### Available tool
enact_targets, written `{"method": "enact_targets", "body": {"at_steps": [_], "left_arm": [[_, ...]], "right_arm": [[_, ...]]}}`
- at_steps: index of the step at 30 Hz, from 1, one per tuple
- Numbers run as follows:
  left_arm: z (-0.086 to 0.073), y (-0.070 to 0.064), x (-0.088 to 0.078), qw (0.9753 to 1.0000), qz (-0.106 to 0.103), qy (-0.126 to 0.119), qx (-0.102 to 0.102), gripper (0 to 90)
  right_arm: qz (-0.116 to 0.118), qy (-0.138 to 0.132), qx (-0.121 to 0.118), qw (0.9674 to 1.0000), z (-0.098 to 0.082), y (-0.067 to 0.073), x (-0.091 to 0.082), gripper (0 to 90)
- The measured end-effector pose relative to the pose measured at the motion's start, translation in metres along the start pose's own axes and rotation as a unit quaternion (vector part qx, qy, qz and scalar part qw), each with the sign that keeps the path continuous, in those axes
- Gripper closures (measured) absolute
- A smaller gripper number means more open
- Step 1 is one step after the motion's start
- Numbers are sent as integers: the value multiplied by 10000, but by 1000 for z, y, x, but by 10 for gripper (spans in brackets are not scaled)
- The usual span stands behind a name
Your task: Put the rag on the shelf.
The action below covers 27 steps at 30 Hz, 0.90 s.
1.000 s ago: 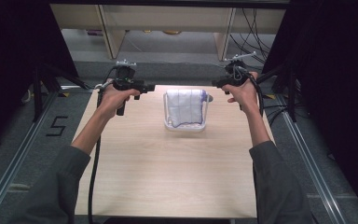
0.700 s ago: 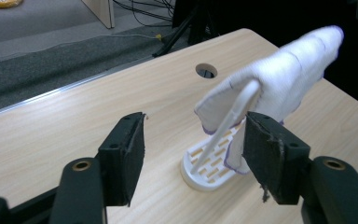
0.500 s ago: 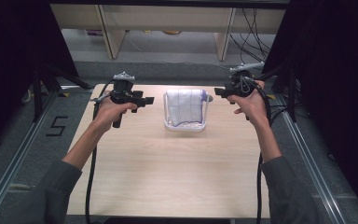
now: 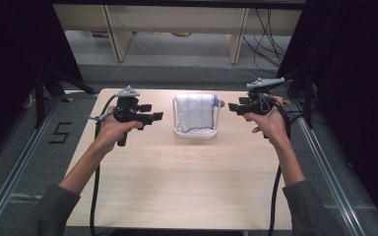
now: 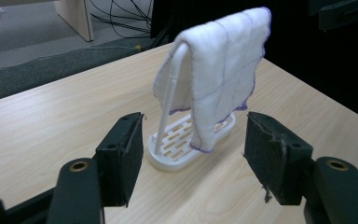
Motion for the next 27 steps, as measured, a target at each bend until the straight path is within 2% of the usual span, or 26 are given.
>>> {"method": "enact_targets", "body": {"at_steps": [4,7,8,10,11,13,15,18,23,25,27], "left_arm": [[-11,-7,-1,9999,-138,-38,-15,364],[-19,-11,-3,9996,-258,-72,-30,354],[-22,-12,-4,9997,-216,-97,14,349],[-27,-14,-5,9997,-195,-102,46,348],[-30,-15,-6,9998,-193,-83,34,348],[-35,-17,-6,9997,-237,-75,51,346],[-40,-18,-6,9998,-177,-70,70,343],[-47,-20,-5,9997,-226,-74,20,341],[-58,-25,-4,9997,-188,-84,93,314],[-62,-27,-2,9997,-204,-16,104,309],[-66,-29,-1,9997,-201,-9,134,302]], "right_arm": [[127,-103,67,9998,-10,5,-1,476],[175,-152,6,9997,-18,6,-3,475],[210,-89,113,9997,-21,8,-4,475],[165,-69,36,9998,-27,9,-3,475],[229,-68,101,9997,-29,10,-3,475],[256,-72,63,9996,-35,11,-3,472],[269,-173,85,9995,-40,13,-2,469],[343,-179,226,9990,-48,17,-2,461],[513,-307,113,9981,-59,21,1,445],[643,-360,265,9969,-65,24,1,441],[677,-207,161,9974,-69,24,4,418]]}}
Point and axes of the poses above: each handheld gripper's, and its own axes: x roughly forward along the jaws, z roughly out of its top, y roughly to its left, the point moved 1 cm from there along x, roughly forward along the jaws, and after that the axes turned 8 degrees about y, right-handed, at the moved point
